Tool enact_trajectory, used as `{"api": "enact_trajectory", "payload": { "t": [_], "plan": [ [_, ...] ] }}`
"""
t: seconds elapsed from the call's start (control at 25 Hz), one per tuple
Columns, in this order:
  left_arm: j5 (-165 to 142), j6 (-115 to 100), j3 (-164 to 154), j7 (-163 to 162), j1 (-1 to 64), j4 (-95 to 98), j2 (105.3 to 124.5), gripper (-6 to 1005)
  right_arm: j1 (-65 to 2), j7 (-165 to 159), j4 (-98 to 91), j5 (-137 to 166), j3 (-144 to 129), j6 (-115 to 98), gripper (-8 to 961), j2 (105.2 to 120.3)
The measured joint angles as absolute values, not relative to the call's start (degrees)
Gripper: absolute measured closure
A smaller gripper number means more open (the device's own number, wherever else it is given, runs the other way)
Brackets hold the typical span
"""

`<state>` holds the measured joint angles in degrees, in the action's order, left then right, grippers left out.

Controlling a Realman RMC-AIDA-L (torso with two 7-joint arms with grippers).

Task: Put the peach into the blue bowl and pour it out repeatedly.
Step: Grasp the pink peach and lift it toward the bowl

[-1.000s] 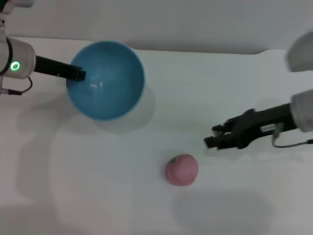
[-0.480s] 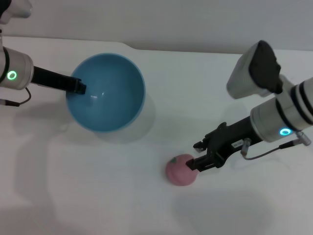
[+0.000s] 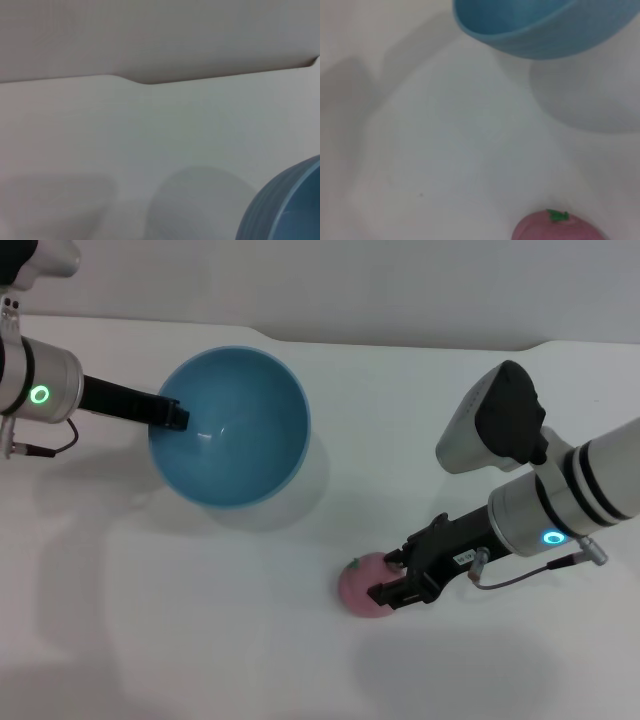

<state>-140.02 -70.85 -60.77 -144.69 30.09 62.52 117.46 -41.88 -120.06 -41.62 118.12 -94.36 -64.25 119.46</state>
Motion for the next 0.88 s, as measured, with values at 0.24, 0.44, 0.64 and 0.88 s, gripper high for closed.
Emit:
{"api": "enact_trajectory", "payload": {
  "t": [0.24, 0.44, 0.64, 0.88],
  "plan": [
    [-139.6, -69.7, -60.6, -145.2, 30.2, 62.3, 117.64, 1000, -42.4, -120.1, -38.9, 115.7, -98.0, -60.6, 498, 119.44],
    [-139.5, -69.3, -60.7, -145.7, 30.2, 62.0, 117.68, 1001, -42.8, -120.1, -38.0, 115.6, -98.8, -60.2, 522, 119.40],
    [-139.5, -69.3, -60.9, -145.7, 30.2, 61.6, 117.75, 1001, -42.5, -119.8, -38.0, 115.6, -98.8, -59.4, 561, 119.43],
    [-139.5, -69.4, -60.9, -145.7, 30.7, 59.6, 117.78, 1001, -41.5, -119.7, -38.5, 115.4, -98.1, -59.4, 684, 119.25]
  ]
}}
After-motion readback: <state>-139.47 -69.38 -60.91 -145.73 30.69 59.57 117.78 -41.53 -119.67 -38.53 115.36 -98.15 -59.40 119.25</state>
